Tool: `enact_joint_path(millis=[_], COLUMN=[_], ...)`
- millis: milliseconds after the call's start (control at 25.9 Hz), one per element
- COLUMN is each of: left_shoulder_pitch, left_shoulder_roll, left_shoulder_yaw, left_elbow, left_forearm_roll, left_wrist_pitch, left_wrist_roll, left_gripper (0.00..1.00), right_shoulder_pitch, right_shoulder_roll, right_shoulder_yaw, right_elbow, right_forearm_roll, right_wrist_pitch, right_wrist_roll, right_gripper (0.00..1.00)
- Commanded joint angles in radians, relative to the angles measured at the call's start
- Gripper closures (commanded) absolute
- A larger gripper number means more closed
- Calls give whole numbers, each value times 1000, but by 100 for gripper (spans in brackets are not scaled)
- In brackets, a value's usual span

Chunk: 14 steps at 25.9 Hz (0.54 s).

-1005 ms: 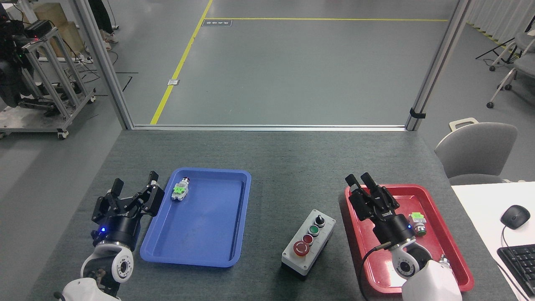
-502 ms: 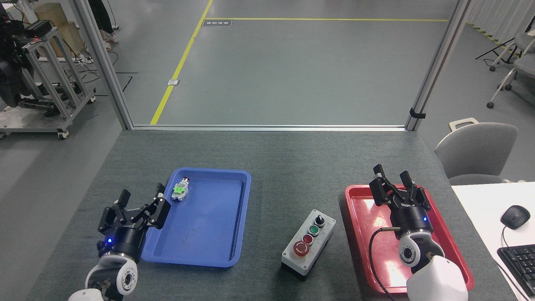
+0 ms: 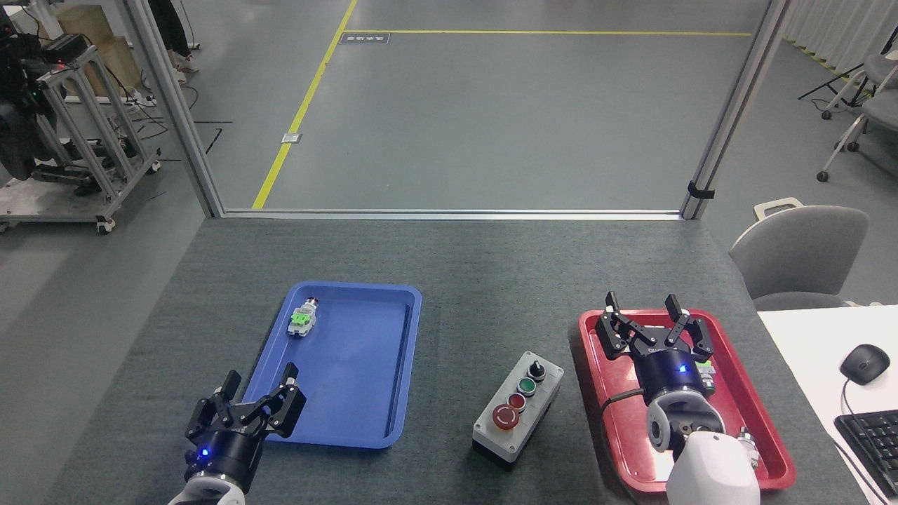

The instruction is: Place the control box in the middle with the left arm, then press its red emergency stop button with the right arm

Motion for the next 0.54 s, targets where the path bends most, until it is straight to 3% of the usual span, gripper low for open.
enact_joint_path(millis=[0,309,502], left_shoulder_pitch=[3,3,3], left_shoulder_roll=[-11,-16,-17], left_shoulder_yaw=[0,0,0], left_elbow=[2,7,7], left_forearm_roll=[4,4,4], left_wrist_pitch=[-1,-1,-1], left_wrist_roll=[0,0,0], left_gripper=[1,1,1], right_shoulder_pitch=[18,213,243], right_shoulder_roll=[8,18,44], right_shoulder_yaw=[8,42,43], right_elbow=[-2,-186,-209], right_forearm_roll=[4,4,4], right_wrist_pitch=[13,17,83], right_wrist_roll=[2,-5,-8], right_gripper=[2,2,2])
